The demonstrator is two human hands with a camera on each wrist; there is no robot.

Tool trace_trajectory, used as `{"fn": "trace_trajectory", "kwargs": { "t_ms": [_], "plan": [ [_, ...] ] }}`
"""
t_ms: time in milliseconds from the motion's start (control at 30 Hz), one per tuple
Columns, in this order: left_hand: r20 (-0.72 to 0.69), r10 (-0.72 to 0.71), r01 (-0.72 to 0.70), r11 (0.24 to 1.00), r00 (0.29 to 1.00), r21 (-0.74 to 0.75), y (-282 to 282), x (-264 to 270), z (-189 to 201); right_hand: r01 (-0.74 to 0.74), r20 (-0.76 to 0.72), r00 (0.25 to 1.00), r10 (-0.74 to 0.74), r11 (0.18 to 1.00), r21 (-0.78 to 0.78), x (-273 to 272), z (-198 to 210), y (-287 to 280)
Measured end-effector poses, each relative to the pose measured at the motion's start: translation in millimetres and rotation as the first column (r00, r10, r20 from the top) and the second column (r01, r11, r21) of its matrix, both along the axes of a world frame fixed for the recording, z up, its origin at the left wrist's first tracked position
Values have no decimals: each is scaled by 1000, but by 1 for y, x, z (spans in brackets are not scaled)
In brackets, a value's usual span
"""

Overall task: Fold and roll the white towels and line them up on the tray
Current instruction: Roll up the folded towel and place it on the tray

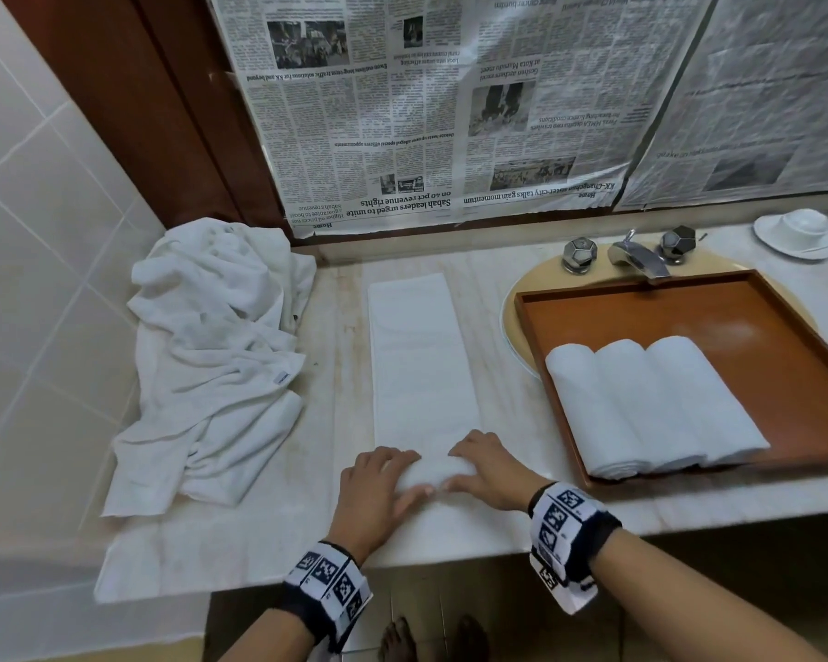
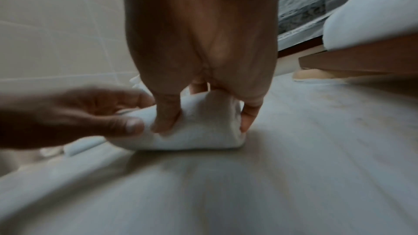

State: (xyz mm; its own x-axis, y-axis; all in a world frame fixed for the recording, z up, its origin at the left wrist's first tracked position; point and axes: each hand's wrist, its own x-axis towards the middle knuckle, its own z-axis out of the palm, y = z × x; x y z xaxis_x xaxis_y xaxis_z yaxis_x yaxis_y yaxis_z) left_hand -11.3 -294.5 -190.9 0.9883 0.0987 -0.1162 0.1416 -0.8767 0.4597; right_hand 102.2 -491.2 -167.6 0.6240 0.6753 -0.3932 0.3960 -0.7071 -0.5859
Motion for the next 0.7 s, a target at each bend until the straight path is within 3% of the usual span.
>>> {"fn": "trace_trajectory", "kwargs": {
  "t_ms": [67, 100, 133, 167, 200, 300, 400, 567, 700],
  "plan": [
    [-76, 29, -33, 998, 997, -46, 2, 5, 3, -18, -55, 998, 15, 998, -56, 2, 2, -1],
    [-110, 37, -47, 996, 993, -81, 4, 9, 5, -29, 8, 1000, 29, 997, -75, 0, 1, -1],
    [-147, 49, -67, 990, 988, -125, 6, 12, 7, -41, 158, 986, 53, 996, -78, -3, -1, -1],
    [-176, 58, -87, 983, 983, -163, 9, 16, 8, -52, 349, 934, 76, 996, -78, -9, -4, -1],
    [-200, 65, -104, 977, 978, -189, 12, 20, 6, -70, 438, 892, 115, 991, -118, -17, -5, -1],
    [-224, 99, -154, 957, 970, -244, 13, 25, 2, -79, 550, 824, 136, 989, -127, -34, -13, -2],
    [-169, 144, -185, 946, 975, -265, 5, 16, 1, -40, 437, 898, 49, 999, -31, -25, -7, -1],
    [72, 87, -79, 991, 994, -111, 0, -11, -9, -12, 149, 989, 9, 1000, 21, -9, 6, -4],
    [-13, 72, -73, 972, 997, -225, 9, -15, -4, -49, 78, 996, 49, 999, -8, -8, 11, -8]
  ]
}}
